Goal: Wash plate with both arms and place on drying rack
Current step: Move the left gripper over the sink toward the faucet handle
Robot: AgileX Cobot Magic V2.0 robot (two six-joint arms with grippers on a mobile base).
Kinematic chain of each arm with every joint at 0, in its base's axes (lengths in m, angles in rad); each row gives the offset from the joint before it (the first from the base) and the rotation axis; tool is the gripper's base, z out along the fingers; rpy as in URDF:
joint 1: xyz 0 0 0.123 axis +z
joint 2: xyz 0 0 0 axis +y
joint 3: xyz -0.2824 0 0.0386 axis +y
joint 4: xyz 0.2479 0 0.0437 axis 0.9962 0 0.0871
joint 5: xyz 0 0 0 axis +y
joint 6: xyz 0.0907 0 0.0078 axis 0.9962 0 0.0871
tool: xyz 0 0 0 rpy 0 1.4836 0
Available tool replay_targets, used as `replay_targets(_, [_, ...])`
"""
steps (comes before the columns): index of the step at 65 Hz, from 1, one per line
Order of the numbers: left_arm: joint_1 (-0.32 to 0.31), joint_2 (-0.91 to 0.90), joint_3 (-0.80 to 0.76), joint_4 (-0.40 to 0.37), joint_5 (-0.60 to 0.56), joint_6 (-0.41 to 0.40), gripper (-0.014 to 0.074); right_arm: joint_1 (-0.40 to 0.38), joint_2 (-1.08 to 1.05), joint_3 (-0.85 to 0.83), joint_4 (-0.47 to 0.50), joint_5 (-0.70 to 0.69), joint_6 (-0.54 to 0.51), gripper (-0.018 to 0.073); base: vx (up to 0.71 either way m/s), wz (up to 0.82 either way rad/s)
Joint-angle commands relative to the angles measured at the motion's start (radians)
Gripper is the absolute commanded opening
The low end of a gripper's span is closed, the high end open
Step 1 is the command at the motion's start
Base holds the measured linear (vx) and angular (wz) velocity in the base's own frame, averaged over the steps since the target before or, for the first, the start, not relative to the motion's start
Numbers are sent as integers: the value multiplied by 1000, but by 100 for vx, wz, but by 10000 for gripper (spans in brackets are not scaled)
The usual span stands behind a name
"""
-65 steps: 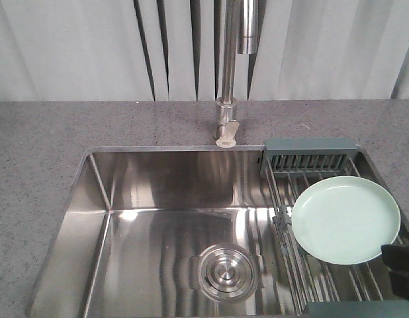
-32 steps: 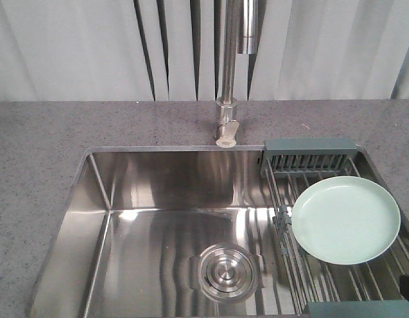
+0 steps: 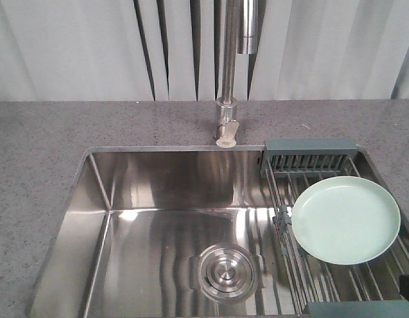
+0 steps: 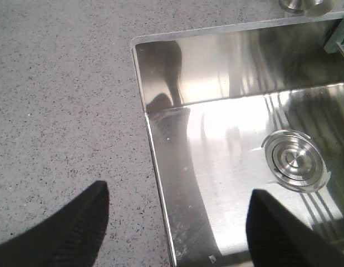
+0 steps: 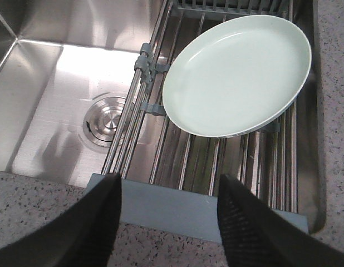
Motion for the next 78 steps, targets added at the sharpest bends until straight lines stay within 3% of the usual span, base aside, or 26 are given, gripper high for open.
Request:
replay_targets(1, [-3, -4, -24, -5, -65, -15, 485, 2, 4, -23, 1, -59, -3, 382, 0, 0])
replay_targets(14, [-3, 17, -46, -9, -138, -11, 485, 2, 4, -23, 1, -59, -8, 382, 0, 0])
replay_targets(35, [-3, 243, -245, -7, -9, 23, 485, 2, 4, -23, 1, -59, -8, 382, 0, 0])
replay_targets(49, [-3, 392, -317, -22, 17, 48, 485, 2, 4, -23, 1, -59, -8, 382, 0, 0])
replay_targets(55, [-3, 444, -328, -67, 12, 81, 485, 2, 4, -23, 1, -59, -8, 382, 0, 0])
replay_targets(64, [-3, 514, -327, -192, -15, 182, 485, 2, 4, -23, 1, -59, -8, 382, 0, 0])
replay_targets(78, [-3, 601, -327, -433, -105, 447, 485, 2, 4, -23, 1, -59, -8, 382, 0, 0])
